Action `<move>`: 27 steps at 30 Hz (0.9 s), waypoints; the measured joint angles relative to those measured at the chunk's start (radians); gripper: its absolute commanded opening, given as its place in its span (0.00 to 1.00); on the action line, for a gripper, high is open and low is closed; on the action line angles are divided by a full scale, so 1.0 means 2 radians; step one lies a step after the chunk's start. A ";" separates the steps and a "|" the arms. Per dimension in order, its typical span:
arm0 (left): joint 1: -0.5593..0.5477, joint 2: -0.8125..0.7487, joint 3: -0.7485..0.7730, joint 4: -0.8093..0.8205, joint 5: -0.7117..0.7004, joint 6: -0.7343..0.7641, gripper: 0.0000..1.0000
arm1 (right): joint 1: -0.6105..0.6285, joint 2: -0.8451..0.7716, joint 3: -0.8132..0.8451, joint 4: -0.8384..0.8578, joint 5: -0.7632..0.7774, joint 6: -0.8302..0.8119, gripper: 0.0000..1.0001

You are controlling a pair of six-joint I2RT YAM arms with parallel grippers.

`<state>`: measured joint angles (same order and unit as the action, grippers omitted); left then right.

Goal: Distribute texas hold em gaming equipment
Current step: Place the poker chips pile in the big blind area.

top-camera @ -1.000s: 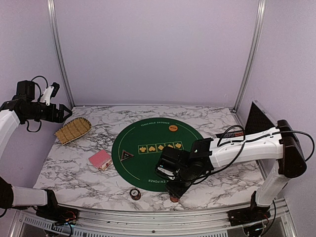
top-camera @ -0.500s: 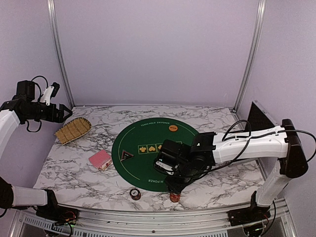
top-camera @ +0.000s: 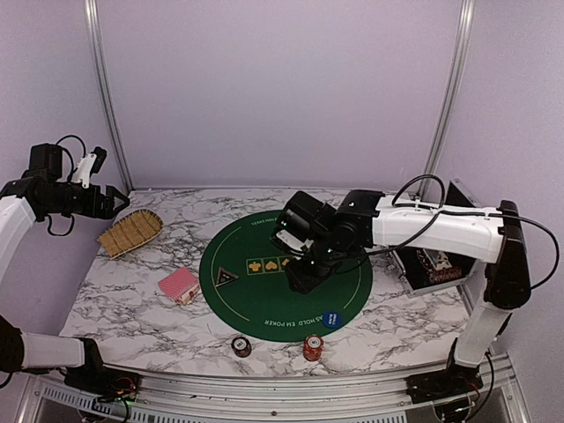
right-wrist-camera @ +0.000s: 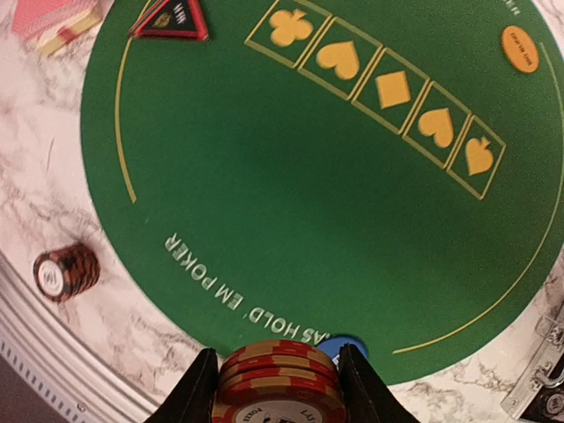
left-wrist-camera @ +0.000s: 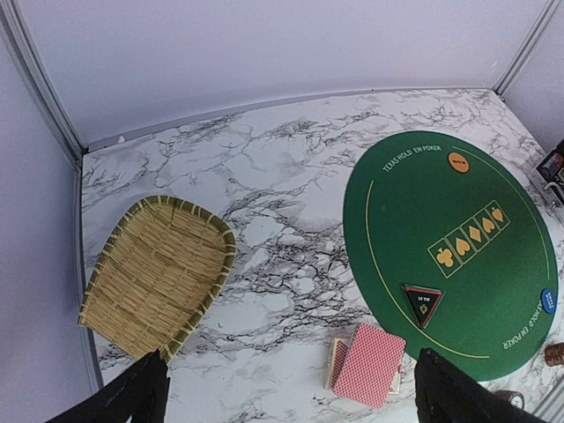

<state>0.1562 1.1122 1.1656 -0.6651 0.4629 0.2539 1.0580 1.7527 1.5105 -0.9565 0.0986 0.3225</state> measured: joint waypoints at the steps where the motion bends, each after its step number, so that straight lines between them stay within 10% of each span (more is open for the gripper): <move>1: 0.000 0.000 0.000 0.000 0.000 0.000 0.99 | -0.010 0.009 0.011 0.001 0.003 -0.003 0.22; 27: 0.000 0.014 0.000 -0.001 0.017 0.000 0.99 | -0.197 0.379 0.358 0.064 0.020 -0.056 0.18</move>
<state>0.1562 1.1412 1.1660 -0.6670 0.4976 0.2543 0.6647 2.5099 2.2265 -0.8288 0.1394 0.2115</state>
